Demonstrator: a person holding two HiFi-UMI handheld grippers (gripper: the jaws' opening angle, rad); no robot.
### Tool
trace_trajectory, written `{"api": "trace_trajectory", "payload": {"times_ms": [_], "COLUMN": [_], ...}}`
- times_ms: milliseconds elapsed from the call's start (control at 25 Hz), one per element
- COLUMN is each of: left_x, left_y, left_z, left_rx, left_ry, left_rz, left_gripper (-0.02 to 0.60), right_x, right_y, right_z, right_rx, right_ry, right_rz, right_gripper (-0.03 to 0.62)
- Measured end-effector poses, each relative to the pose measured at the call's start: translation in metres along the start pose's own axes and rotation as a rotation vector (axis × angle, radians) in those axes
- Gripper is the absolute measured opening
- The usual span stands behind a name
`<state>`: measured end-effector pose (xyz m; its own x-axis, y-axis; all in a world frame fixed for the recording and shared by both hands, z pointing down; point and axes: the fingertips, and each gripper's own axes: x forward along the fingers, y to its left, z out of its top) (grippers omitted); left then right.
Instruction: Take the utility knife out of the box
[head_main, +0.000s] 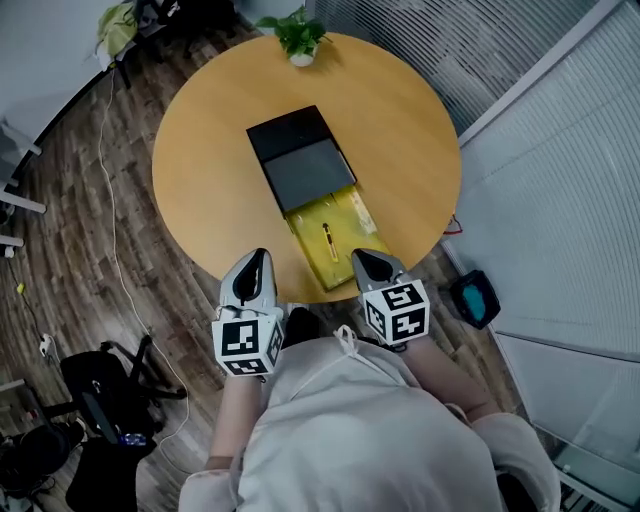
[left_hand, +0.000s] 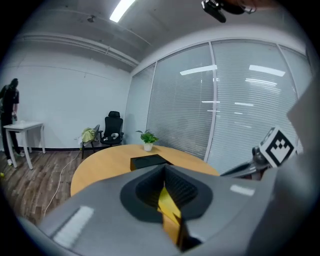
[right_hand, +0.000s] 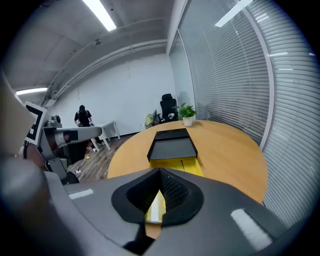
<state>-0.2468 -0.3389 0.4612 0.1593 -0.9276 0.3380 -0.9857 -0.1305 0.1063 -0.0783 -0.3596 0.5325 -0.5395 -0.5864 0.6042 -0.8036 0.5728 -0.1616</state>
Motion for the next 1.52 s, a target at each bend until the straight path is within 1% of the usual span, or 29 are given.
{"api": "trace_trajectory", "payload": {"times_ms": [240,360,480,520,560,720,920,1080,1240,1320,1520], "left_x": [0.050,0.068,0.083,0.088,0.093,0.111,0.124,0.134,0.136,0.136,0.128], "left_y": [0.044,0.057,0.066,0.068,0.069,0.073,0.079,0.079,0.080,0.078,0.076], "left_z": [-0.003,-0.007,-0.011,-0.014,-0.018,-0.034,-0.049,-0.053,-0.055,-0.055,-0.051], "left_rx": [0.007,-0.003,-0.012,-0.017,-0.023,-0.040,-0.058,-0.062,-0.069,-0.065,-0.056], "left_ry": [0.053,0.076,0.094,0.103,0.113,0.161,0.202,0.216,0.221,0.222,0.212], "left_rz": [-0.079,-0.107,-0.125,-0.128,-0.132,-0.155,-0.172,-0.176,-0.170,-0.170,-0.165], "left_gripper": [0.006,0.006,0.006,0.006,0.006,0.006,0.006,0.006,0.006,0.006,0.006], "right_x": [0.062,0.085,0.110,0.118,0.125,0.150,0.167,0.171,0.173,0.173,0.169], "right_y": [-0.010,-0.012,-0.015,-0.016,-0.017,-0.024,-0.023,-0.029,-0.029,-0.032,-0.029], "right_z": [-0.008,-0.018,-0.034,-0.041,-0.048,-0.069,-0.090,-0.095,-0.094,-0.094,-0.094], "right_rx": [0.033,0.046,0.048,0.047,0.047,0.048,0.056,0.050,0.033,0.026,0.026], "right_ry": [0.119,0.185,0.277,0.312,0.347,0.454,0.536,0.557,0.543,0.537,0.515], "right_rz": [-0.104,-0.129,-0.142,-0.141,-0.137,-0.137,-0.146,-0.163,-0.165,-0.160,-0.151], "right_gripper": [0.000,0.000,0.003,0.017,0.086,0.101,0.110,0.101,0.097,0.067,0.063]}}
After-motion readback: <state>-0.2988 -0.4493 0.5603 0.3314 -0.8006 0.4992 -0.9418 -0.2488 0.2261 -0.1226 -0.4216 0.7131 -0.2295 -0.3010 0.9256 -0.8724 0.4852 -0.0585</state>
